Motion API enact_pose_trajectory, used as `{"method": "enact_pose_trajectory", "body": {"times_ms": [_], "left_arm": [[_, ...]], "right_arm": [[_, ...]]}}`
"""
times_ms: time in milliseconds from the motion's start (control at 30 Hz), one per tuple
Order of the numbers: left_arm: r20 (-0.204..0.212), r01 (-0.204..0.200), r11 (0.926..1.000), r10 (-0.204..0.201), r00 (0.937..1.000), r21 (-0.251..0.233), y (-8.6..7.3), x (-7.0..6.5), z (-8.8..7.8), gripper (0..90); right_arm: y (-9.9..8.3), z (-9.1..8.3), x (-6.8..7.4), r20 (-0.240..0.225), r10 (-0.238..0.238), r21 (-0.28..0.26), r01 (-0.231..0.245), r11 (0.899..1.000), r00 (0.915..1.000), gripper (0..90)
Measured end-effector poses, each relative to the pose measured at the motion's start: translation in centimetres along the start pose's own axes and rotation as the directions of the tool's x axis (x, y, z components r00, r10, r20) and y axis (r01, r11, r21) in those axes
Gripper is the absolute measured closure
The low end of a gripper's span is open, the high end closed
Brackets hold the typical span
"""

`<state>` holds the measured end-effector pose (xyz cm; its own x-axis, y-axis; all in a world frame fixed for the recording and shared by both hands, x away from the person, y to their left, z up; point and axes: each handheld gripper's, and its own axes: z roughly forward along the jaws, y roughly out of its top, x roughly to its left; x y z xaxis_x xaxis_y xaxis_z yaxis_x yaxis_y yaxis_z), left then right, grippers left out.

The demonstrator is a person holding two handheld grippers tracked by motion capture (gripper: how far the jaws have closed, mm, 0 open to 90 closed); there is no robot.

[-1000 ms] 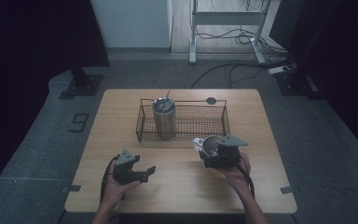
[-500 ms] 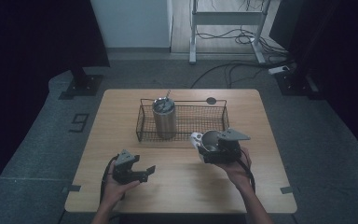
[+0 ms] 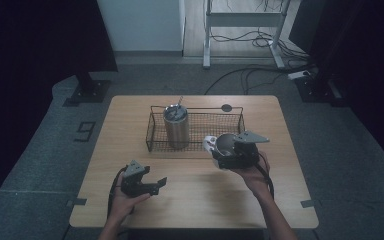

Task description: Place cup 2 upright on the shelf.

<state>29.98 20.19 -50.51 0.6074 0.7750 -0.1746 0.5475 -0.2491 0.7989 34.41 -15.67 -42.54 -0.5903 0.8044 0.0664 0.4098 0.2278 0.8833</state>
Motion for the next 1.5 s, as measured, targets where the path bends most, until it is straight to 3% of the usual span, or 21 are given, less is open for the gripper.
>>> {"method": "enact_pose_trajectory", "body": {"times_ms": [467, 1500], "left_arm": [[-0.002, 0.0, 1.0, 0.0, 1.0, 0.0, 0.0, -0.1, 0.1, 14.9], [0.003, -0.003, 0.9999, 0.003, 1.0, -0.011, 0.0, -0.4, -0.1, 15.1]], "right_arm": [[1.0, 0.3, -0.3, -0.01, 0.003, 0.0, -0.003, 1.0, 0.9999, 6.3], [3.4, 0.5, -1.1, 0.015, 0.012, -0.018, -0.012, 1.0, 0.9998, 6.3]]}}
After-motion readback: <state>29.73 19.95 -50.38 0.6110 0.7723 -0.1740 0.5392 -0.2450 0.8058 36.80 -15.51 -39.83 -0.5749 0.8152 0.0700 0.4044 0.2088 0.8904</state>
